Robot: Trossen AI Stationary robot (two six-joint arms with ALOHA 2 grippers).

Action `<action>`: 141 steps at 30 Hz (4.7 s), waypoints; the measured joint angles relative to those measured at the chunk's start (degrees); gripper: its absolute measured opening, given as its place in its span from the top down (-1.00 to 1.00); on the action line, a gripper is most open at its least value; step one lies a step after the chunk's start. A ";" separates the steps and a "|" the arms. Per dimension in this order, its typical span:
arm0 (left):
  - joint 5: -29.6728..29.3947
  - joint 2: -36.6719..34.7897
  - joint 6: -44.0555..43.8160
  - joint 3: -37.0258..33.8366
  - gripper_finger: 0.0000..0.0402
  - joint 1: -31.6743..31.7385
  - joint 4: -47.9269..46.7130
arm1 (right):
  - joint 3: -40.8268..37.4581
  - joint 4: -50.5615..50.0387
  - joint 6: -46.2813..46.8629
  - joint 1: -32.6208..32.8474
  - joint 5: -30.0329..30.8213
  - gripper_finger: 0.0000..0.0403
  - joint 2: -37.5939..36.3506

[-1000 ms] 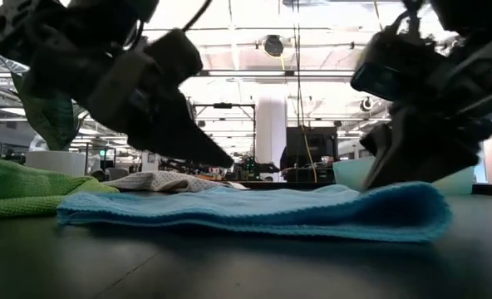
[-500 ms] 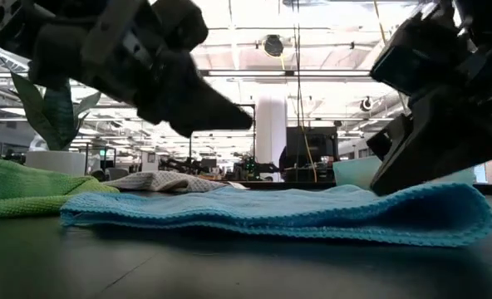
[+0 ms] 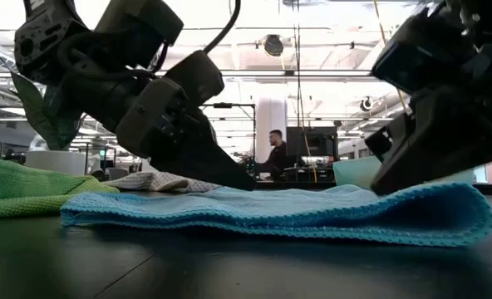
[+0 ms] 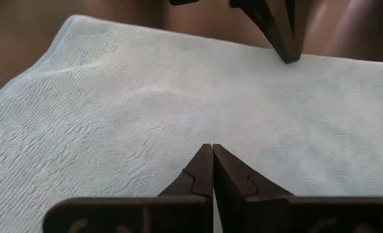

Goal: Fold microfiber towels
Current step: Fold the blue microfiber cloth

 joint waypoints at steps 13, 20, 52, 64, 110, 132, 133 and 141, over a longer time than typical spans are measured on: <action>0.02 -2.87 -2.34 0.09 0.98 -0.98 -2.98 | 0.01 4.65 -1.61 2.22 -0.30 1.00 3.04; 0.04 -4.26 -0.17 0.03 0.94 -2.32 0.74 | 0.03 7.00 -2.31 1.75 2.27 1.00 2.93; -6.88 -1.91 -5.91 0.05 0.92 1.67 -10.45 | 16.84 0.81 -1.35 5.90 -9.24 1.00 15.35; -4.69 -4.62 -8.26 -0.14 0.95 -0.01 -11.97 | 15.94 -7.30 -5.79 7.32 -9.07 1.00 6.12; -9.27 -6.37 -5.22 0.05 0.97 -1.83 -9.67 | 4.91 7.14 -4.40 4.22 9.90 1.00 4.30; -1.90 -6.37 24.73 0.12 0.58 -22.84 -2.22 | 5.32 7.78 -6.50 5.88 10.19 0.64 5.14; -1.21 -6.37 25.41 0.12 0.49 -23.50 -2.49 | 5.32 7.89 -6.02 5.88 10.20 0.62 5.14; -4.55 -2.06 27.54 1.39 0.03 -24.87 -5.10 | 5.32 9.91 -5.76 5.71 10.21 0.54 5.14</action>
